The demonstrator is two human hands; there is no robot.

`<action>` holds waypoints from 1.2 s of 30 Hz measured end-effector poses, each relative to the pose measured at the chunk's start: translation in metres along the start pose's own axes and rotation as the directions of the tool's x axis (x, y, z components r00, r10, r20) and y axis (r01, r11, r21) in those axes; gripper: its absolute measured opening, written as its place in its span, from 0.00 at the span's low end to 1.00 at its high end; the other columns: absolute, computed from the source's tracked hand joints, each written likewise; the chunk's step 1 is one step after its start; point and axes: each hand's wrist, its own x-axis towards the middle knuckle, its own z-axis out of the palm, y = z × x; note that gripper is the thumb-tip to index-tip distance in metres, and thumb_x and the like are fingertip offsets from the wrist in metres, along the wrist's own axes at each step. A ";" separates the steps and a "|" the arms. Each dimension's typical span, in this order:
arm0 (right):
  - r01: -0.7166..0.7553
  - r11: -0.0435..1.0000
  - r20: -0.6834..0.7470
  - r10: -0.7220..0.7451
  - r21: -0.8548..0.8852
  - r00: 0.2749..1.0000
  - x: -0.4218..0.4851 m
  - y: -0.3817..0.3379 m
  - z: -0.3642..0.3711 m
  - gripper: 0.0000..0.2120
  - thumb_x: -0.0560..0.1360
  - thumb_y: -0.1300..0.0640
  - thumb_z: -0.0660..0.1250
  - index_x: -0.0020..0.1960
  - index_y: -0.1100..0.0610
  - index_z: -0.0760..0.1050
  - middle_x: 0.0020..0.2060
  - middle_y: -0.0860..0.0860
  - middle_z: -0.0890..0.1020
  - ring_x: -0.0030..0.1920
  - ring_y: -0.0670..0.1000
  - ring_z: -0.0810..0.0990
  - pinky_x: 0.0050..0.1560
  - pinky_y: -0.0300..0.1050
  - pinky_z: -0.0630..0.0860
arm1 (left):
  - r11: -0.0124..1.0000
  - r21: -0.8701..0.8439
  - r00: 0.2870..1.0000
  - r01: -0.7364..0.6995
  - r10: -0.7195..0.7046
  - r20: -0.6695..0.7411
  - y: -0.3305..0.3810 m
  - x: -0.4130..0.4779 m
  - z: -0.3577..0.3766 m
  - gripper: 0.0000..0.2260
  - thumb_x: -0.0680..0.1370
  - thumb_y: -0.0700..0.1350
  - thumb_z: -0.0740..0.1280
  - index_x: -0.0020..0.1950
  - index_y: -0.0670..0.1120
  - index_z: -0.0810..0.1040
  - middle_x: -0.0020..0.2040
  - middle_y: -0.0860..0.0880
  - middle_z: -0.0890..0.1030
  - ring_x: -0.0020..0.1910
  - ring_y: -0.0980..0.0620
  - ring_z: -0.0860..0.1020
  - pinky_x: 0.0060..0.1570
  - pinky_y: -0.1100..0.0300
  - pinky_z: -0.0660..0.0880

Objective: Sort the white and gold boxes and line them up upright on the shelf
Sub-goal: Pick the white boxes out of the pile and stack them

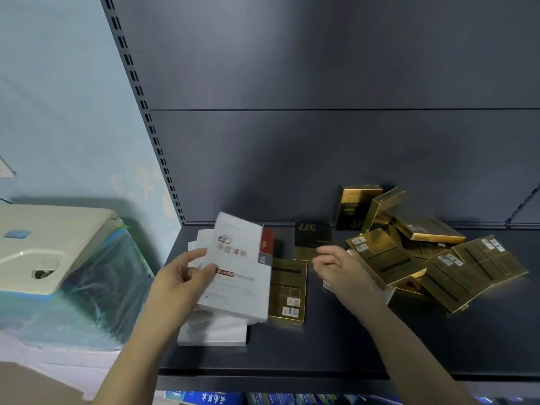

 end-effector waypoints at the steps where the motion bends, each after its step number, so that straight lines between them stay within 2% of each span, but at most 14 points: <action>1: 0.028 0.934 -0.062 -0.054 -0.357 0.997 0.002 0.012 -0.006 0.21 0.77 0.56 0.66 0.68 0.52 0.69 0.56 0.47 0.78 0.60 0.49 0.76 0.53 0.39 0.75 | 1.000 -0.017 0.998 0.013 -0.014 -0.058 -0.002 -0.001 -0.001 0.09 0.77 0.44 0.70 0.56 0.52 0.81 0.28 0.55 0.82 0.26 0.60 0.78 0.24 0.71 0.71; 3: 0.051 0.629 -0.066 -0.161 -0.776 0.985 0.003 0.031 -0.016 0.23 0.76 0.51 0.65 0.70 0.49 0.66 0.66 0.47 0.72 0.68 0.50 0.68 0.65 0.46 0.69 | 0.997 -0.056 0.987 0.058 -0.066 -0.146 -0.004 -0.004 -0.001 0.08 0.75 0.47 0.70 0.55 0.53 0.81 0.36 0.51 0.86 0.35 0.55 0.84 0.33 0.56 0.80; 5: 0.077 0.519 -0.017 -0.174 -0.851 0.985 0.001 0.043 -0.023 0.25 0.76 0.48 0.64 0.72 0.50 0.64 0.70 0.48 0.69 0.71 0.51 0.64 0.69 0.48 0.66 | 0.997 -0.004 0.980 0.083 -0.083 -0.180 -0.007 -0.004 -0.002 0.11 0.72 0.53 0.68 0.53 0.55 0.80 0.39 0.49 0.86 0.41 0.46 0.85 0.45 0.43 0.80; 8: 0.101 0.444 0.029 -0.166 -0.890 0.986 -0.004 0.047 -0.029 0.31 0.74 0.46 0.67 0.73 0.49 0.62 0.73 0.48 0.65 0.73 0.52 0.62 0.70 0.52 0.65 | 0.953 0.287 0.985 0.094 -0.048 -0.163 -0.006 -0.002 -0.007 0.15 0.71 0.59 0.63 0.54 0.56 0.79 0.38 0.53 0.85 0.39 0.51 0.82 0.41 0.52 0.77; 11: 0.135 0.332 0.085 -0.160 -0.934 0.984 -0.008 0.044 -0.030 0.35 0.73 0.52 0.69 0.75 0.49 0.57 0.75 0.49 0.61 0.75 0.52 0.60 0.70 0.53 0.64 | 0.834 0.544 0.981 0.090 0.018 -0.191 -0.005 0.002 -0.008 0.10 0.75 0.57 0.62 0.51 0.57 0.79 0.33 0.52 0.83 0.35 0.52 0.79 0.35 0.56 0.72; 13: 0.141 0.244 0.107 -0.148 -0.960 0.983 -0.009 0.038 -0.029 0.37 0.72 0.56 0.70 0.76 0.49 0.56 0.75 0.51 0.60 0.74 0.55 0.60 0.69 0.55 0.66 | 0.768 0.627 0.966 0.133 0.042 -0.257 0.001 0.002 -0.007 0.08 0.75 0.55 0.62 0.45 0.57 0.79 0.32 0.50 0.81 0.34 0.48 0.76 0.34 0.56 0.70; 16: 0.161 0.179 0.137 -0.139 -0.971 0.981 -0.013 0.027 -0.027 0.36 0.72 0.56 0.69 0.75 0.47 0.56 0.74 0.52 0.62 0.73 0.58 0.61 0.65 0.57 0.68 | 0.778 0.621 0.959 0.094 0.096 -0.266 0.013 0.001 -0.003 0.07 0.76 0.52 0.62 0.43 0.55 0.79 0.30 0.51 0.79 0.33 0.47 0.76 0.34 0.57 0.70; 19: 0.200 0.256 0.124 -0.286 -0.946 0.950 -0.021 0.016 -0.032 0.27 0.74 0.57 0.66 0.71 0.47 0.65 0.69 0.49 0.71 0.67 0.53 0.69 0.60 0.48 0.73 | 0.816 0.574 0.943 -0.068 0.241 -0.230 0.022 -0.005 0.004 0.06 0.77 0.49 0.63 0.43 0.55 0.79 0.25 0.52 0.76 0.28 0.52 0.75 0.29 0.60 0.69; 21: 0.249 0.289 0.101 -0.444 -0.924 0.890 -0.028 0.005 -0.035 0.21 0.74 0.59 0.65 0.66 0.49 0.72 0.62 0.48 0.76 0.60 0.50 0.75 0.52 0.42 0.75 | 0.845 0.500 0.936 -0.188 0.308 -0.169 0.027 -0.010 0.015 0.07 0.77 0.48 0.63 0.42 0.57 0.79 0.27 0.57 0.78 0.25 0.54 0.74 0.27 0.61 0.67; 24: 0.299 0.395 0.004 -0.597 -0.869 0.802 -0.036 -0.017 -0.040 0.16 0.72 0.62 0.68 0.59 0.52 0.78 0.51 0.49 0.80 0.50 0.49 0.77 0.42 0.40 0.76 | 0.959 0.140 0.969 -0.247 0.247 0.014 0.031 -0.016 0.043 0.12 0.78 0.42 0.62 0.43 0.57 0.81 0.27 0.55 0.77 0.27 0.58 0.74 0.28 0.65 0.70; 27: 0.306 0.641 -0.187 -0.583 -0.704 0.790 -0.042 -0.038 -0.048 0.17 0.70 0.61 0.72 0.58 0.51 0.78 0.50 0.46 0.80 0.49 0.45 0.78 0.39 0.33 0.73 | 0.996 -0.079 0.924 -0.034 0.062 0.378 0.032 -0.029 0.080 0.16 0.81 0.39 0.60 0.45 0.56 0.82 0.28 0.52 0.79 0.27 0.58 0.76 0.28 0.67 0.71; 30: 0.292 0.912 -0.366 -0.387 -0.288 0.847 -0.043 -0.049 -0.058 0.15 0.70 0.63 0.70 0.51 0.46 0.74 0.45 0.42 0.79 0.44 0.44 0.80 0.36 0.34 0.73 | 0.976 -0.047 0.733 0.215 -0.129 0.668 0.026 -0.042 0.115 0.10 0.83 0.45 0.58 0.55 0.51 0.80 0.37 0.49 0.85 0.33 0.55 0.80 0.32 0.64 0.75; 32: 0.267 0.964 -0.386 -0.244 0.005 0.890 -0.043 -0.050 -0.061 0.15 0.71 0.65 0.70 0.47 0.46 0.74 0.44 0.44 0.81 0.44 0.46 0.81 0.37 0.38 0.74 | 0.932 -0.019 0.633 0.361 -0.230 0.739 0.023 -0.047 0.132 0.12 0.82 0.50 0.58 0.59 0.47 0.77 0.46 0.47 0.87 0.42 0.53 0.83 0.39 0.62 0.79; 36: 0.202 0.944 -0.426 -0.075 0.262 0.902 -0.048 -0.041 -0.059 0.16 0.70 0.66 0.72 0.47 0.46 0.75 0.45 0.46 0.82 0.48 0.50 0.81 0.47 0.48 0.76 | 0.818 -0.082 0.610 0.569 -0.353 0.709 0.019 -0.052 0.151 0.15 0.81 0.53 0.60 0.63 0.45 0.74 0.53 0.43 0.86 0.49 0.48 0.84 0.42 0.57 0.80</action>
